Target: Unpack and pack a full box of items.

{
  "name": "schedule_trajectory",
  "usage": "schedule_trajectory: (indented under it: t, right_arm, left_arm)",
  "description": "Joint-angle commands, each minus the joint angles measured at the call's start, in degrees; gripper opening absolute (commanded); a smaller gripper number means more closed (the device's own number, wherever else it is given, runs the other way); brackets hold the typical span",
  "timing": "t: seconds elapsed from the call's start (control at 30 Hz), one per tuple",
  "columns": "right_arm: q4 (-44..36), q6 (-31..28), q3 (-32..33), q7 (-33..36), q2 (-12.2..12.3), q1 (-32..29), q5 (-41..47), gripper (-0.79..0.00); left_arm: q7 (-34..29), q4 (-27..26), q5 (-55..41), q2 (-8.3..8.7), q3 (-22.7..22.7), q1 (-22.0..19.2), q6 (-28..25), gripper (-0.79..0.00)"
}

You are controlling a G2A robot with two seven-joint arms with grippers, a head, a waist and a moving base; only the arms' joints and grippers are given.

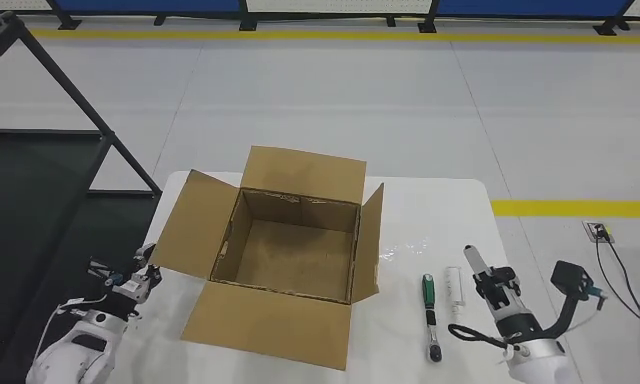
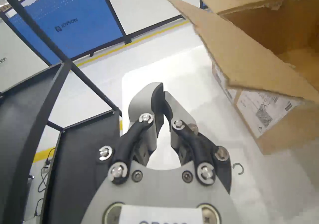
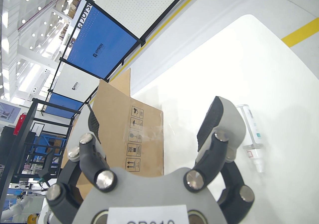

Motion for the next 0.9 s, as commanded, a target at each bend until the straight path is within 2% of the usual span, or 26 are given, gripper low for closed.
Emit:
schedule_trajectory:
  t: [0.0,0.07,0.17,0.4,0.57,0.67,0.73,0.87]
  right_arm:
    - [-0.3,-0.2,0.4,-0.4,0.1,-0.8,0.4,0.000]
    - [-0.4,-0.3,0.8,-0.8,0.1,-1.5,0.9,0.000]
    - [-0.5,-0.7,1.2,-1.3,0.3,-2.0,1.5,0.000]
    - [-1.0,-0.8,1.0,-1.4,0.6,-2.0,1.6,0.000]
    - [-1.3,-0.5,0.5,-1.3,0.8,-1.9,1.0,0.000]
    - [-1.5,-0.4,0.4,-1.5,0.9,-2.0,1.1,0.000]
    - [-1.7,-0.3,0.5,-1.7,1.0,-2.3,1.2,0.000]
    - [-2.2,-0.3,0.5,-2.0,1.2,-2.8,1.2,0.000]
  left_arm:
    - [2.3,2.9,-3.1,-0.27,1.1,-0.8,-0.1,-0.785]
    - [1.6,5.6,-8.7,-0.55,1.3,-1.9,-1.1,-0.785]
    - [-3.3,8.1,-18.3,-0.90,2.0,-3.8,-5.0,-0.785]
    - [-15.1,8.4,-28.7,-0.74,4.1,-6.2,-14.7,-0.785]
    - [-16.0,9.4,-31.4,-0.19,4.8,-5.9,-25.0,-0.785]
    - [-17.3,12.0,-34.9,0.06,5.6,-6.5,-30.7,-0.785]
    - [-18.7,13.9,-37.2,0.25,6.0,-7.5,-32.7,-0.785]
    - [-22.2,15.4,-41.2,0.69,7.6,-8.6,-32.7,-0.785]
